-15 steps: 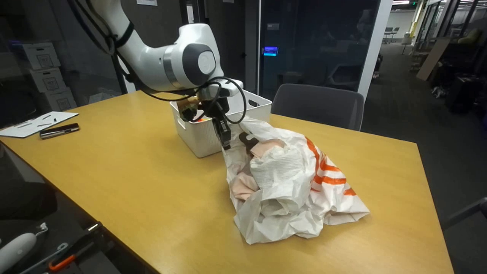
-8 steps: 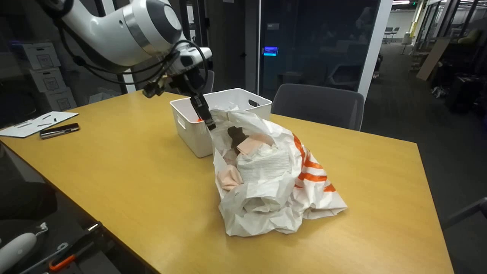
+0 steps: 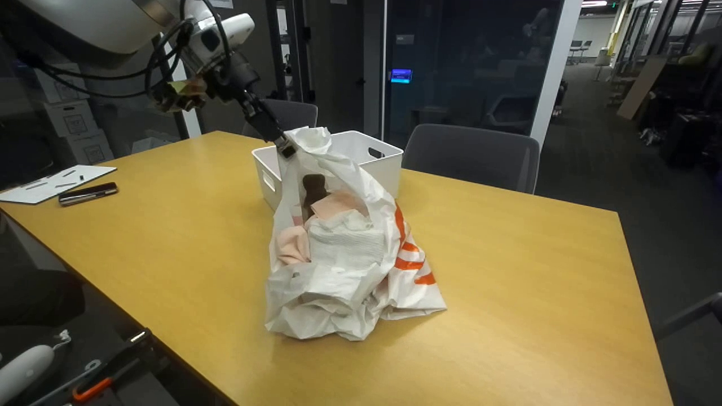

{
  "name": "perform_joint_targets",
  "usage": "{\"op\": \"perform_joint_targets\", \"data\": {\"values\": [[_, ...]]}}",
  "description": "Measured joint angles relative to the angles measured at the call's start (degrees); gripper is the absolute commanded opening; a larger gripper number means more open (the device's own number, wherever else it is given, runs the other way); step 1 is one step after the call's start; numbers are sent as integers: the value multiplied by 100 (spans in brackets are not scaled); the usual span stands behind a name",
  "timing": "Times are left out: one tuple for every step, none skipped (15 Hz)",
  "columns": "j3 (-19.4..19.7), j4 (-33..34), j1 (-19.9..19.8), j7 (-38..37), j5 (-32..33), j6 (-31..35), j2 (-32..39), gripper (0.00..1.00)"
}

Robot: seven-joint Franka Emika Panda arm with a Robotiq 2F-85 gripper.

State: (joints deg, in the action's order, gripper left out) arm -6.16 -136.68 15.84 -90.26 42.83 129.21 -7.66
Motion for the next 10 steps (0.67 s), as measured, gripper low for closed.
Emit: {"op": "perform_joint_targets", "data": {"values": [[-76, -48, -15, 104, -223, 20, -44, 5], [-109, -82, -28, 292, -468, 124, -52, 4], [-111, -124, -59, 564, -744, 345, -40, 6], [-108, -171, -111, 870, -1018, 612, -23, 5], [-105, -214, -177, 1217, -1318, 890, 14, 7], [-96, -259, -242, 1617, -1669, 1147, 54, 4], [-83, -300, -293, 2059, -2074, 1358, 97, 5], [-18, -330, -294, 2522, -2501, 1505, 169, 4], [62, -339, -276, 2972, -2928, 1589, 269, 5], [86, -337, -301, 3438, -3387, 1637, 389, 7]]}}
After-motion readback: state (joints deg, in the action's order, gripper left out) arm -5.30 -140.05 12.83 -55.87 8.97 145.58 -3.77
